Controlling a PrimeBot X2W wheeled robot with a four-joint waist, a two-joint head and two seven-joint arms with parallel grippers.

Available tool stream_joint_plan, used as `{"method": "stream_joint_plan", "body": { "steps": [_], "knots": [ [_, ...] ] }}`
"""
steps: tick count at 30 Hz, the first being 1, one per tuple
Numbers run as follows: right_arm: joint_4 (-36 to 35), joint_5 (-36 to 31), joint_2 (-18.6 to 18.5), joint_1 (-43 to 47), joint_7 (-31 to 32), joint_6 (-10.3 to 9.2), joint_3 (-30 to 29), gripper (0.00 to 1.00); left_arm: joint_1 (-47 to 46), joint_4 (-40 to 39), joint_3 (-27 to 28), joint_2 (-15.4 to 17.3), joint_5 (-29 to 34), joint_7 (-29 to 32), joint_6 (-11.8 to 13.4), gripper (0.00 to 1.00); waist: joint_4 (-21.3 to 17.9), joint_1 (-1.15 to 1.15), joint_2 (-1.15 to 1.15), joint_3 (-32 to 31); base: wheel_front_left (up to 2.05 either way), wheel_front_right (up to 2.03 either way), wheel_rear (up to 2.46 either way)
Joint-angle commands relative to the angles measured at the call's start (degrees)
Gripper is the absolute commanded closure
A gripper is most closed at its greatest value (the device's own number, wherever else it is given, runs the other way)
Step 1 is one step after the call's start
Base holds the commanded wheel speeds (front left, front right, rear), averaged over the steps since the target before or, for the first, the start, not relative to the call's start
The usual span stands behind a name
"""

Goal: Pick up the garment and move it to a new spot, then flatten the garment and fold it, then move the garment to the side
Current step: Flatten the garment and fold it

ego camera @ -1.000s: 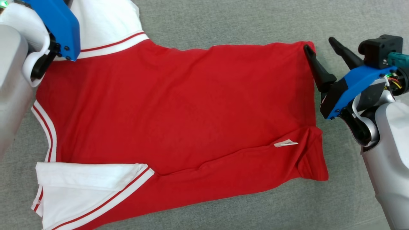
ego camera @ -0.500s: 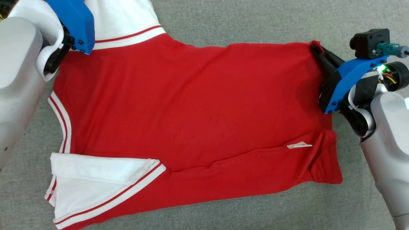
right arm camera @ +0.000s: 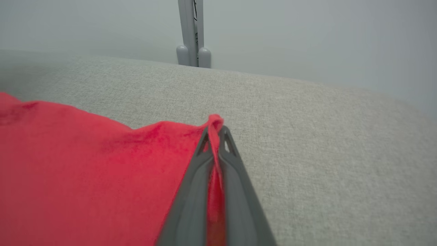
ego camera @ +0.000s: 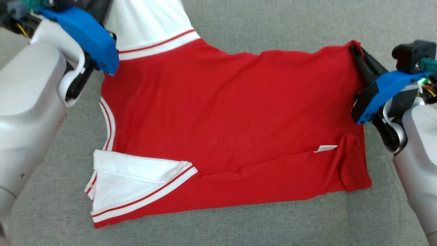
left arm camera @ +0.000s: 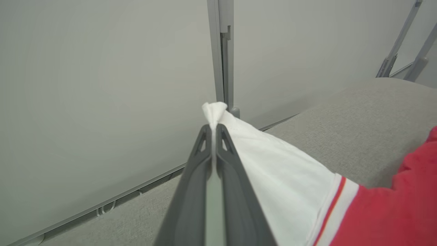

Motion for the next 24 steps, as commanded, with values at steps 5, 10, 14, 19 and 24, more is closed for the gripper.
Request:
{"method": "stream_joint_plan", "body": {
  "steps": [5,10,14,19,24],
  "knots": [
    [1.11,0.76,-1.25,3.55,-2.69,0.01,0.15,1.0,4.88,-3.91,0.4,1.12,-0.47,-2.54,1.35,1.0,1.73,0.0,0.0,-2.85,0.0,0.0,0.0],
    [1.02,1.32,-1.66,6.87,-5.11,0.01,0.13,1.0,11.08,-10.59,0.02,2.81,-0.39,-3.76,3.11,1.0,3.03,0.0,0.0,-4.84,0.0,0.0,0.0],
    [0.92,1.43,-1.42,8.97,-6.47,0.01,0.32,1.0,16.07,-16.51,0.0,5.03,-0.54,-4.19,5.7,1.0,3.59,0.0,0.0,-5.72,0.0,0.0,0.0],
    [1.15,1.57,-1.42,11.0,-8.12,0.01,0.12,1.0,22.17,-23.34,0.23,7.38,-0.71,-4.5,9.52,1.0,4.28,0.0,0.0,-6.62,0.0,0.0,0.0],
    [1.45,2.13,-1.92,12.93,-10.19,0.01,-0.82,1.0,27.44,-27.97,0.8,8.89,-1.54,-4.7,12.36,1.0,4.99,0.0,0.0,-7.88,0.0,0.0,0.0]
  ]
}}
